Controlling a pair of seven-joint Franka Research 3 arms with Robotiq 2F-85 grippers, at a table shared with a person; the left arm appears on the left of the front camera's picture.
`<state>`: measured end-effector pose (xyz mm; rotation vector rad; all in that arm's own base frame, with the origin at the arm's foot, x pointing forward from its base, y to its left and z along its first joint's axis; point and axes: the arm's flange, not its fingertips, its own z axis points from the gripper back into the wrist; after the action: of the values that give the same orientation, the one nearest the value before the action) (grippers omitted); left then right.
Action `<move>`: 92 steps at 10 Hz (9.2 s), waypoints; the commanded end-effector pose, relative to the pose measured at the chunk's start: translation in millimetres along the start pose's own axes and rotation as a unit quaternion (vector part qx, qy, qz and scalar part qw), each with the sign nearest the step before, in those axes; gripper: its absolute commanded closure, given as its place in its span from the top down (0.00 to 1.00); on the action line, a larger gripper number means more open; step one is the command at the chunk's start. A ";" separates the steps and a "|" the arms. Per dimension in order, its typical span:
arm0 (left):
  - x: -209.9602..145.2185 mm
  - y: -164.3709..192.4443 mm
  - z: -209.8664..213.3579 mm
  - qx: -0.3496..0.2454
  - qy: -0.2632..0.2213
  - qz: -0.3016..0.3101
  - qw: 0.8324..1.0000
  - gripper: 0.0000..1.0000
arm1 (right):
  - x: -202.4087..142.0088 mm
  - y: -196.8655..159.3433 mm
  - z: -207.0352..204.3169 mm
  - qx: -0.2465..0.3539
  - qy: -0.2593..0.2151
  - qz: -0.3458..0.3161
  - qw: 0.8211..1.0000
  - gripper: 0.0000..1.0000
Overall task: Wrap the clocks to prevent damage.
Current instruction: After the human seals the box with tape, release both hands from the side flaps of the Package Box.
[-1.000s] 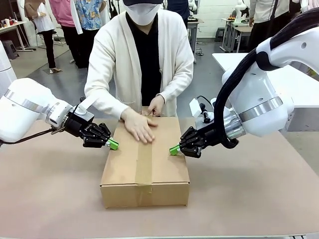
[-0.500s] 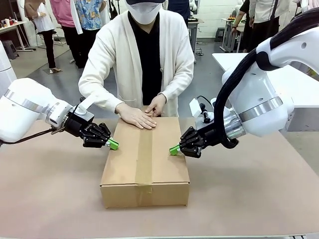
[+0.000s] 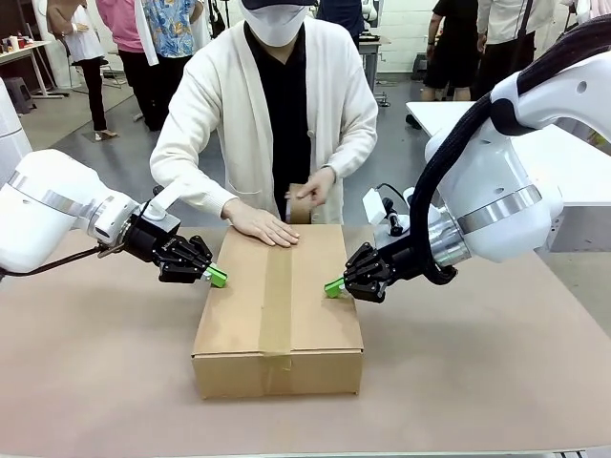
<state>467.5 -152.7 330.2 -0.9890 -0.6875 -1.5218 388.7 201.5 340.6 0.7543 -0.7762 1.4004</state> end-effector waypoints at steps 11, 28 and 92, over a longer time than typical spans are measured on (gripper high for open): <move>-3.9 -0.2 -2.7 0.005 -0.001 -0.001 1.000 0.00 | -3.3 0.3 -2.8 0.001 0.004 -0.003 1.000 0.01; 126.3 -68.8 194.8 0.052 0.220 0.109 0.968 0.00 | 114.1 71.8 227.9 -0.135 0.198 -0.161 0.957 0.01; 90.6 -137.4 360.3 0.145 0.023 0.022 0.989 0.85 | 57.9 126.7 408.0 -0.129 -0.026 -0.106 0.986 1.00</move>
<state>410.0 135.9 592.7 -0.7456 -0.8195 -1.3557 252.3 -102.3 614.7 0.6415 -0.8671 1.0661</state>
